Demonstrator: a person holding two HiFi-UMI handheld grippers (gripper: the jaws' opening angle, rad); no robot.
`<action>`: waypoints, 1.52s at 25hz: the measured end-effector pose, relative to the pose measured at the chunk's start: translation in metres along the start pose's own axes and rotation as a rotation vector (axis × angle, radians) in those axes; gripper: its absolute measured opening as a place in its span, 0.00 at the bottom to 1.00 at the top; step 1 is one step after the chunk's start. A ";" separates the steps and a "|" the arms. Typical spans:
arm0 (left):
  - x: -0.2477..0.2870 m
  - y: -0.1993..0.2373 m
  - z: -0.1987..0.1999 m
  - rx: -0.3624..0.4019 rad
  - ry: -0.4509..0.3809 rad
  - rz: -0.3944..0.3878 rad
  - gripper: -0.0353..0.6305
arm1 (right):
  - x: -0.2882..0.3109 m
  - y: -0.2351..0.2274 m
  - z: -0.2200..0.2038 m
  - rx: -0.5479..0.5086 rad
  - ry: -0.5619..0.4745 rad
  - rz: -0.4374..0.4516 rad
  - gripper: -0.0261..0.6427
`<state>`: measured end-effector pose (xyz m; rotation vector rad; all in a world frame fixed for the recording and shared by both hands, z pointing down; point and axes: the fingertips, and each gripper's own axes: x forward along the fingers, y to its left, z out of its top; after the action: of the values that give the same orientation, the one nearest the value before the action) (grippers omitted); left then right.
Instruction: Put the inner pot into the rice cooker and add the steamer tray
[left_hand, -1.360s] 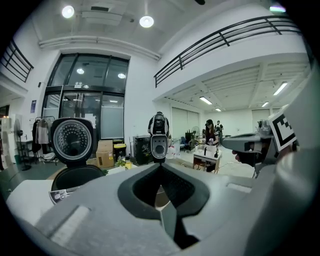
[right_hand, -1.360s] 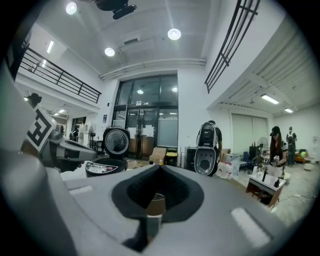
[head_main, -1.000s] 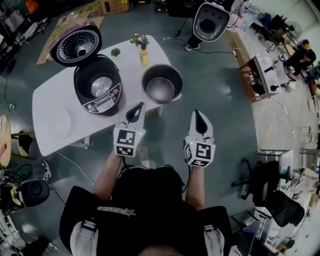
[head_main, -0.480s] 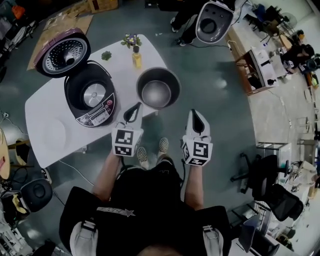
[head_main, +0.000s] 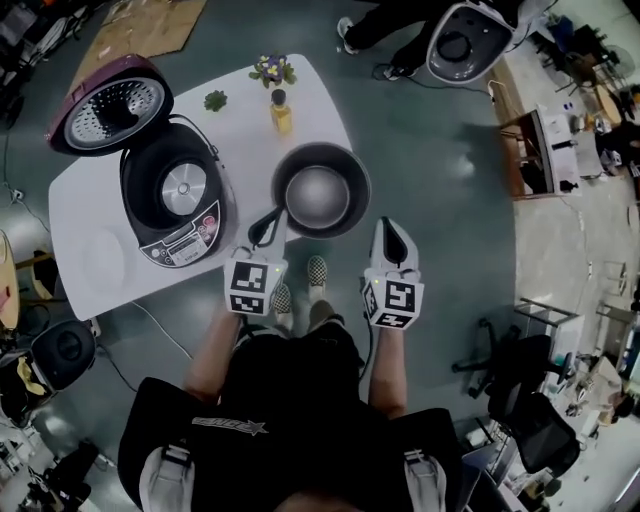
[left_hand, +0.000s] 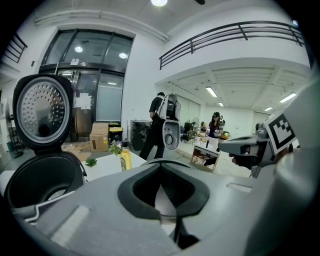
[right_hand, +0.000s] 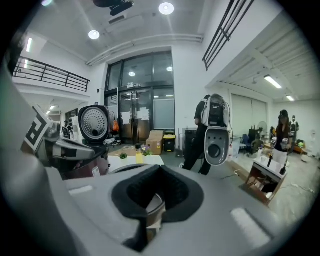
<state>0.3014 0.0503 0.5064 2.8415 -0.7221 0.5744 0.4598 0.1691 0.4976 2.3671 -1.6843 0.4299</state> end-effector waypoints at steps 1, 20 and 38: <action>0.005 0.002 -0.001 -0.004 0.005 0.007 0.07 | 0.008 -0.001 -0.004 0.001 0.012 0.011 0.05; 0.051 0.027 -0.069 -0.173 0.213 0.111 0.48 | 0.093 -0.002 -0.065 0.043 0.216 0.172 0.38; 0.066 0.030 -0.112 -0.197 0.308 0.178 0.35 | 0.114 -0.010 -0.095 0.061 0.280 0.188 0.19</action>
<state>0.3043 0.0228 0.6366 2.4492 -0.9189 0.8896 0.4932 0.1028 0.6269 2.0762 -1.7845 0.8143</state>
